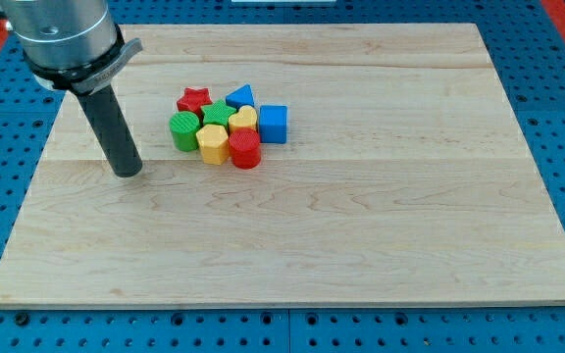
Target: Place the blue cube towards the top right side of the blue triangle
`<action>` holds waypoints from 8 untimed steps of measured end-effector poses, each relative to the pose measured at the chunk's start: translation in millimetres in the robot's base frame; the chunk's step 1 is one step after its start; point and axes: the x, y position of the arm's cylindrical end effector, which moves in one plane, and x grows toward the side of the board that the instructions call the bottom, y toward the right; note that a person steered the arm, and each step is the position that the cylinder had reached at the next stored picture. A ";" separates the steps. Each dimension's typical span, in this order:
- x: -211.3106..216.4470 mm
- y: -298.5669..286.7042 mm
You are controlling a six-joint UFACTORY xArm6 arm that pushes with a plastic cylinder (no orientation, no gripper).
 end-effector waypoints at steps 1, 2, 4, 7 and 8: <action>0.4 -2.6; 24.6 -2.6; 22.0 39.6; 5.4 169.0; -28.5 180.8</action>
